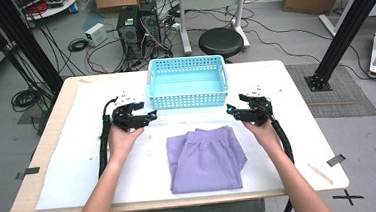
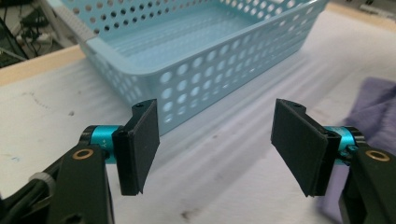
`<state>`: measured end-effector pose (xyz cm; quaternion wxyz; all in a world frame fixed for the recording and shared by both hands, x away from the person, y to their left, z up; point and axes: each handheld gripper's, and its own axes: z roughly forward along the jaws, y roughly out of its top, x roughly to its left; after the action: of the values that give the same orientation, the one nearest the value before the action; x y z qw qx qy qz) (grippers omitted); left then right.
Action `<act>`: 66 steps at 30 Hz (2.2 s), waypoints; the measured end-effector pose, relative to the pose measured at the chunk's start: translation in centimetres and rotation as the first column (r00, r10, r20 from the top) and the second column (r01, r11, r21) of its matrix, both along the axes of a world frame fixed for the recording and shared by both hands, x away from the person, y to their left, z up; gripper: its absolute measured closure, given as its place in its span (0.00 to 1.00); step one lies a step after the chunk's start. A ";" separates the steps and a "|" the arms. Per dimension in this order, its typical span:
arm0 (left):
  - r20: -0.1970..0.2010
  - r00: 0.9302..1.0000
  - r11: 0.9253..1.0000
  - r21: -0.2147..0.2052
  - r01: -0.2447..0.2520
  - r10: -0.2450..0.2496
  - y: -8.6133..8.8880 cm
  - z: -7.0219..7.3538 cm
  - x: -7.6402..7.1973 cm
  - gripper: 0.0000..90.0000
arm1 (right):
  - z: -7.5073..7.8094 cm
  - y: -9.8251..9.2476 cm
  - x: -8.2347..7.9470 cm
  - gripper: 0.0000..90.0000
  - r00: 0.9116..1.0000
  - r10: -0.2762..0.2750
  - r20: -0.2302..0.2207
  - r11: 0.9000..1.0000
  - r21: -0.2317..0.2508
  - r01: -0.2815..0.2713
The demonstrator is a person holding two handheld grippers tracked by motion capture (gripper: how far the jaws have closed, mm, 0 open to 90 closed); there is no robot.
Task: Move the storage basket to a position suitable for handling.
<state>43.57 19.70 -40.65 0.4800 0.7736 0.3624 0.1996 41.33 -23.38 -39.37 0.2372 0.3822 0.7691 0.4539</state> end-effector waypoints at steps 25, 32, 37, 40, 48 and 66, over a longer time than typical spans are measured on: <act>-0.021 0.999 1.000 -0.012 0.026 -0.026 -0.4 -2.7 5.0 0.30 | -2.8 1.5 6.5 0.39 0.998 0.015 -0.065 0.996 -0.091 -0.021; 0.007 0.999 0.999 -0.025 0.032 -0.031 -1.1 -3.0 5.4 0.31 | -3.2 1.7 7.1 0.45 0.998 0.031 -0.057 0.996 -0.084 -0.036; 0.016 1.000 1.000 -0.024 0.020 -0.020 -1.0 -3.1 5.5 0.35 | -3.3 1.8 7.4 0.48 0.998 0.022 -0.054 0.997 -0.068 -0.026; 0.019 1.000 0.999 -0.034 0.005 -0.005 -1.1 -3.1 5.5 0.37 | -3.3 1.7 7.5 0.49 0.998 0.028 -0.056 0.997 -0.065 -0.032; 0.001 1.000 1.000 -0.026 -0.003 0.003 -1.0 -2.8 5.5 0.44 | -3.0 1.8 7.2 0.52 0.999 0.016 -0.049 0.997 -0.075 -0.019; -0.007 1.000 1.000 0.011 0.018 -0.018 -1.9 -1.6 3.9 0.44 | -2.1 0.6 5.8 0.52 0.997 0.035 -0.063 0.998 -0.055 -0.039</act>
<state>47.47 17.76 -42.21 0.4764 0.7801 0.3560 0.1945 47.18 -22.74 -41.45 0.2153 0.3752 0.7955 0.4244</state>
